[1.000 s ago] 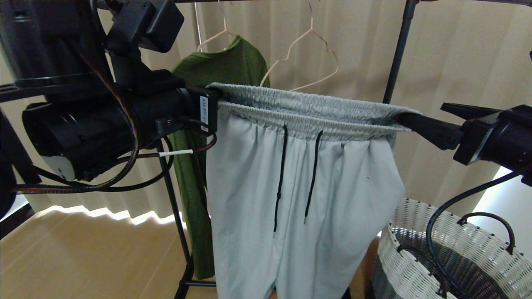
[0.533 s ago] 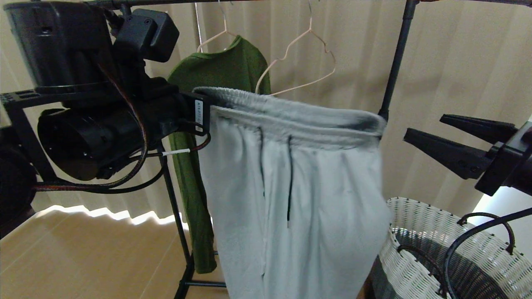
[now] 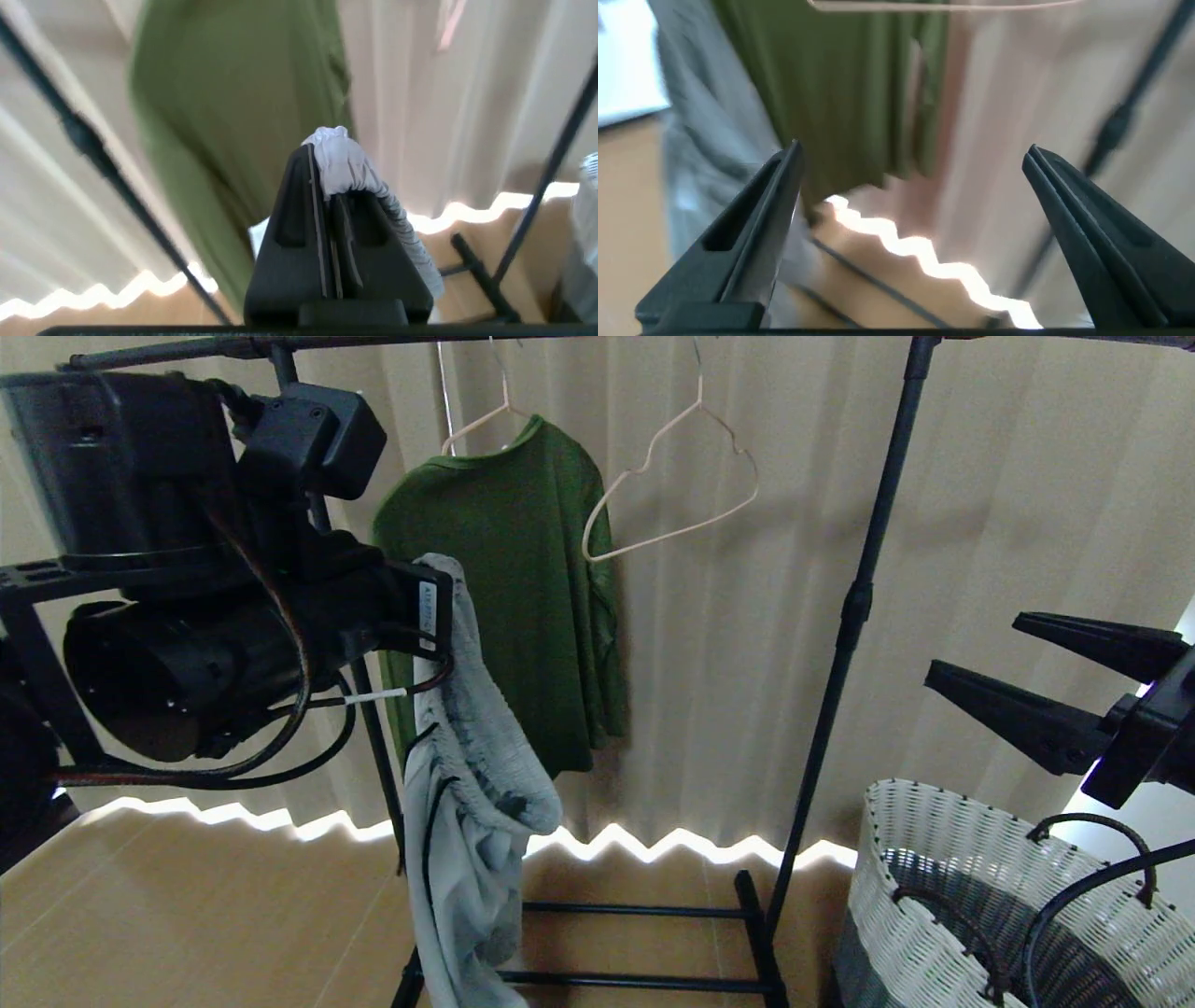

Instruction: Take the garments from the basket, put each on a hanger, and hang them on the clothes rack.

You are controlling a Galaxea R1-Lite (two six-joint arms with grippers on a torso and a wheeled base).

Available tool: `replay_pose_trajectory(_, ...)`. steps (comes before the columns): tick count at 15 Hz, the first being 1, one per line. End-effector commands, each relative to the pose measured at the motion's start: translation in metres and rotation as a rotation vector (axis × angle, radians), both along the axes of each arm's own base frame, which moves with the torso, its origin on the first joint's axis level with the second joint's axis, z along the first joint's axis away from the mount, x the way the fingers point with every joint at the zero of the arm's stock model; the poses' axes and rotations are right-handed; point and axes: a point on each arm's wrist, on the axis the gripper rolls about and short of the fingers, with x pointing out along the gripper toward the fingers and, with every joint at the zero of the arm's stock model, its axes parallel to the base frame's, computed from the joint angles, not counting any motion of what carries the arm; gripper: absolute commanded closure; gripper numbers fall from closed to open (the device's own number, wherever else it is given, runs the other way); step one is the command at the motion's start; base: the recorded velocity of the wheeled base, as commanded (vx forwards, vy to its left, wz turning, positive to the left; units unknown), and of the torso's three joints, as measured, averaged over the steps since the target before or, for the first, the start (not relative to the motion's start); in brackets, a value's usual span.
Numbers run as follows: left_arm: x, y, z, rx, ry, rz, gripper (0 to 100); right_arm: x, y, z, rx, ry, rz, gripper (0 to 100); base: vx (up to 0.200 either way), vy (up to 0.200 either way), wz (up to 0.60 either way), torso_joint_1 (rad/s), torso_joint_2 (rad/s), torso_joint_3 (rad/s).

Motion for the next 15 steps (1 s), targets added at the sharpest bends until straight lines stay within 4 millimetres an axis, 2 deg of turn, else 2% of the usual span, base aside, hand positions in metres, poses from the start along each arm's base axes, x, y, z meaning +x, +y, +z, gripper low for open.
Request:
replay_pose_trajectory(1, -0.013, 0.019, -0.001, 0.001, -0.001, 0.032, 100, 0.005, -0.007, -0.005, -0.043, 0.001, -0.051, 0, 0.0, 0.0, 0.0, 0.0, 0.0, 0.0)
replay_pose_trajectory(2, -0.023, 0.035, -0.005, 0.003, 0.007, 0.053, 100, 0.005, -0.013, -0.008, -0.065, 0.002, -0.104, 0, 0.0, 0.0, 0.0, 0.0, 0.0, 0.0)
replay_pose_trajectory(7, -0.066, 0.065, -0.008, -0.008, 0.025, -0.082, 100, 0.004, -0.016, -0.018, -0.095, 0.025, -0.174, 0, 0.0, 0.0, 0.0, 0.0, 0.0, 0.0)
replay_pose_trajectory(9, -0.07, 0.072, -0.007, -0.008, 0.034, -0.087, 100, 0.005, -0.027, -0.028, -0.209, 0.021, -0.222, 0, 0.0, 0.0, 0.0, 0.0, 0.0, 0.0)
replay_pose_trajectory(10, -0.07, 0.072, -0.007, -0.008, 0.034, -0.087, 100, 0.005, -0.027, -0.028, -0.209, 0.021, -0.222, 0, 0.0, 0.0, 0.0, 0.0, 0.0, 0.0)
replay_pose_trajectory(11, -0.071, 0.075, -0.01, -0.009, 0.037, -0.088, 100, 0.007, -0.039, -0.031, -0.307, 0.009, -0.283, 0, 0.0, 0.0, 0.0, 0.0, 0.0, 0.0)
replay_pose_trajectory(15, -0.074, 0.077, -0.013, -0.005, 0.044, -0.082, 100, 0.007, -0.043, -0.031, -0.307, 0.009, -0.313, 0, 0.0, 0.0, 0.0, 0.0, 0.0, 0.0)
